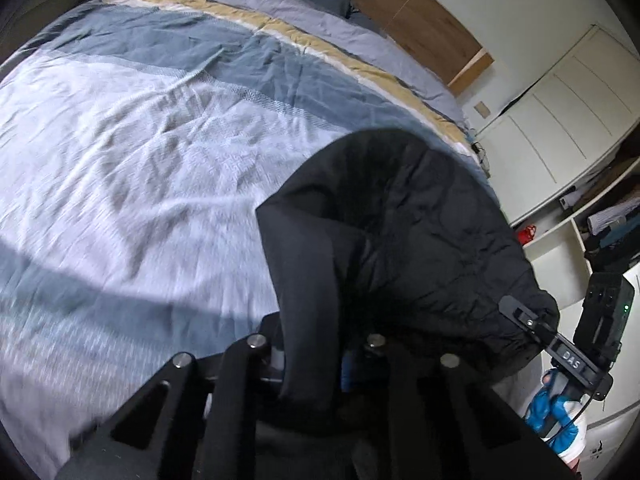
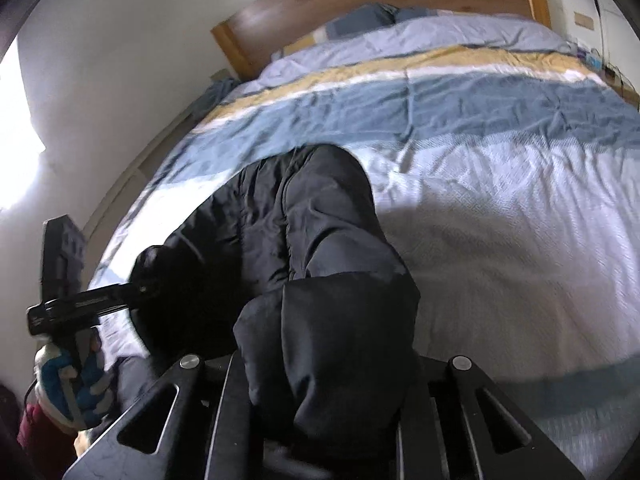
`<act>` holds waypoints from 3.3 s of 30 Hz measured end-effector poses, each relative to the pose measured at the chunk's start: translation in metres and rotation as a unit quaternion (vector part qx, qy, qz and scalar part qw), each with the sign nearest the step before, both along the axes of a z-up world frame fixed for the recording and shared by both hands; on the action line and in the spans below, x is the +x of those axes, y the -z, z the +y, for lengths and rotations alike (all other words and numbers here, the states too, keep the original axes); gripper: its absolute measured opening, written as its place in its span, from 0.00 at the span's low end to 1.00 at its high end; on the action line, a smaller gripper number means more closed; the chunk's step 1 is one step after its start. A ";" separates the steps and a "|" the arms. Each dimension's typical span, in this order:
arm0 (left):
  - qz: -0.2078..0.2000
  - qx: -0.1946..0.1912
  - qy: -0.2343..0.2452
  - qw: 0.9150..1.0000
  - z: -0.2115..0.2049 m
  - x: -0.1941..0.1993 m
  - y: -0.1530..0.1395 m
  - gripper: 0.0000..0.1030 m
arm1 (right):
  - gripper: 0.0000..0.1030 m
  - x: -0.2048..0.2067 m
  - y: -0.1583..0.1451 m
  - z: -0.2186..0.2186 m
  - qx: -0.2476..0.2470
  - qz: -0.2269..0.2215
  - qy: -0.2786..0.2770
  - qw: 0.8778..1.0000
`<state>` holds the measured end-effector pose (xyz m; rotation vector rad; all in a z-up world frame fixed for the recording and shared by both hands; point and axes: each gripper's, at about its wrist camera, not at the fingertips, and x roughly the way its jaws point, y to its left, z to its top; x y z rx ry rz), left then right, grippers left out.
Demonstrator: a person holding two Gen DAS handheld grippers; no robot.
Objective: Fold large clothes
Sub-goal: 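Close both tools on the jacket hem, then lift the hem with both tools and fold it over toward the hood, then lay the hem on the jacket and open both tools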
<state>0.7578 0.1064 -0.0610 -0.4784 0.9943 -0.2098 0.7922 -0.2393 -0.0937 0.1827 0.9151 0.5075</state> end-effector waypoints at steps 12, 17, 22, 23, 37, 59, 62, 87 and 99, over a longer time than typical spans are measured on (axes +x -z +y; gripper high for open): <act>-0.057 0.007 0.032 0.998 0.000 -0.212 -0.070 0.12 | 0.17 -0.192 -0.065 -0.040 0.059 -0.059 -0.041 0.996; -0.071 -0.009 0.053 0.996 -0.003 -0.283 -0.050 0.11 | 0.18 -0.254 -0.048 -0.061 0.092 -0.065 -0.036 0.993; -0.057 -0.020 0.054 0.997 -0.002 -0.317 -0.008 0.12 | 0.21 -0.290 -0.009 -0.070 0.100 -0.047 -0.028 0.994; -0.053 -0.017 0.053 0.997 -0.002 -0.320 -0.001 0.12 | 0.22 -0.290 -0.003 -0.070 0.096 -0.043 -0.027 0.994; -0.032 -0.015 0.021 0.999 0.003 -0.336 0.036 0.23 | 0.52 -0.308 0.042 -0.063 0.020 -0.044 -0.027 0.998; 0.004 0.022 -0.005 1.000 0.013 -0.438 -0.018 0.49 | 0.78 -0.389 0.011 -0.097 -0.022 -0.036 0.026 0.999; -0.025 0.012 -0.020 0.999 0.018 -0.430 -0.043 0.53 | 0.78 -0.389 -0.016 -0.091 -0.006 -0.062 0.024 0.998; -0.084 0.163 0.052 0.982 -0.097 -0.377 0.032 0.57 | 0.83 -0.355 0.050 -0.012 -0.091 -0.076 -0.105 0.987; -0.077 0.177 0.052 0.980 -0.103 -0.375 0.057 0.58 | 0.83 -0.359 0.081 -0.015 -0.108 -0.080 -0.090 0.987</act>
